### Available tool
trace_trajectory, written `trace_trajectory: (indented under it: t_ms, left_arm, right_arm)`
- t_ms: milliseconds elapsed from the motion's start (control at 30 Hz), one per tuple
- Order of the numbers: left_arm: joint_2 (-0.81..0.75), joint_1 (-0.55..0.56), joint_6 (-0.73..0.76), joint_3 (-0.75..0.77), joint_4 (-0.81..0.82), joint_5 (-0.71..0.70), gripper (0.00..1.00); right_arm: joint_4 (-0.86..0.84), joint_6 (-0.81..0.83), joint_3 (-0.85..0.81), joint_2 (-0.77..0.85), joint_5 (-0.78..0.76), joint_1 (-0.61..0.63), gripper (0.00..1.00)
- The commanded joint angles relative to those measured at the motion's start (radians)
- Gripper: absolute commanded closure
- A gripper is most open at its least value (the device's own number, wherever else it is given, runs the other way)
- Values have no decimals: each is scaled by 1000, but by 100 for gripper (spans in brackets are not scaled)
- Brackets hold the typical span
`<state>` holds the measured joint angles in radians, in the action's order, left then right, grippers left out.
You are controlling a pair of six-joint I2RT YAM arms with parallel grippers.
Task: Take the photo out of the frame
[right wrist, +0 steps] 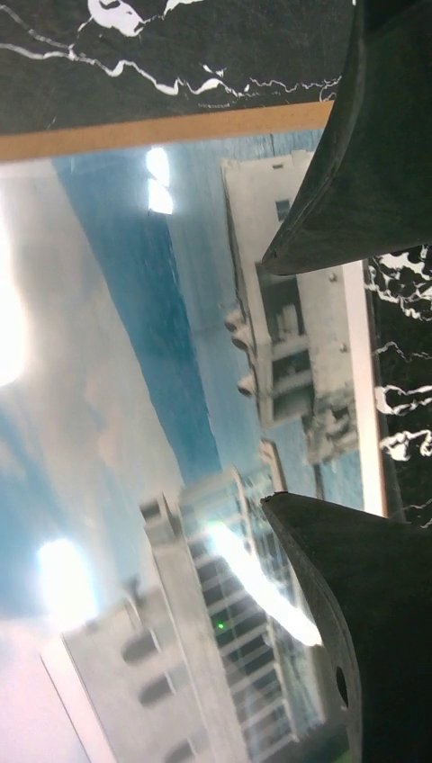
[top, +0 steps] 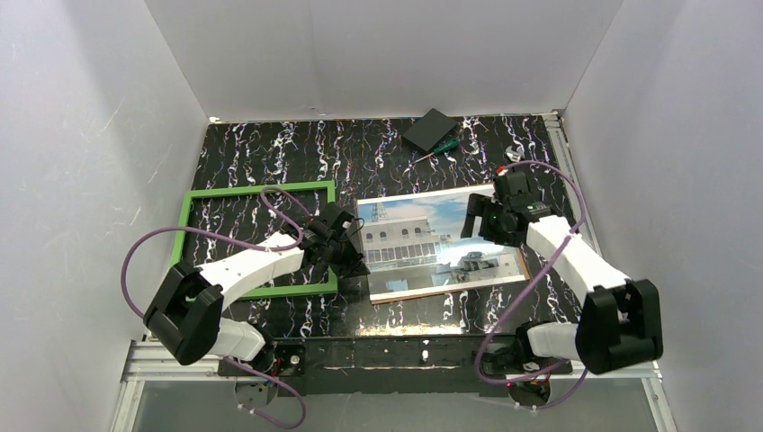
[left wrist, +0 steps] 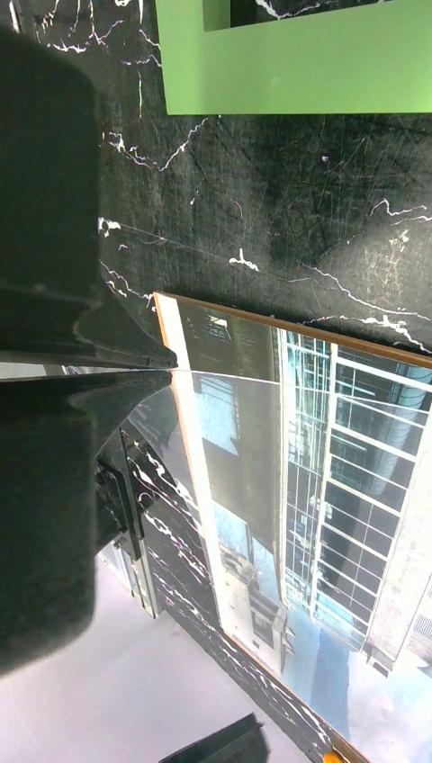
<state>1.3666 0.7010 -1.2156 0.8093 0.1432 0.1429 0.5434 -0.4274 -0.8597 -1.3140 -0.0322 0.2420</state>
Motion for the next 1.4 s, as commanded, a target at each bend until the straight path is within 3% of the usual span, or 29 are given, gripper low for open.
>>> trace_trajectory:
  t_ms: [0,167,300,667,900,1067,1367]
  left_arm:
    - [9,-10,-7,17,-87,21,100]
    - [23,-12,13,28,-74,30,100]
    - [70,-13,32,56,-53,67,100]
    - [140,-14,46,46,-80,104,100]
    - [131,-28,87,29,-207,102,62]
    - [51,-42,177,-27,-214,62,46]
    - [73,-43,190,-119,71,179,32]
  right_arm:
    - [16,19,-35,110,-17,133,2]
    - [-123,-22,78,187,103,363,2]
    - [-198,-59,125,162,-23,560,2]
    - [-223,-119,36,1,11,602,2]
    - [-204,-176,-41,-143,46,569,3]
    - [-192,-190,-25,-158,77,477,5]
    - [-216,-213,-5,-238,117,429,15]
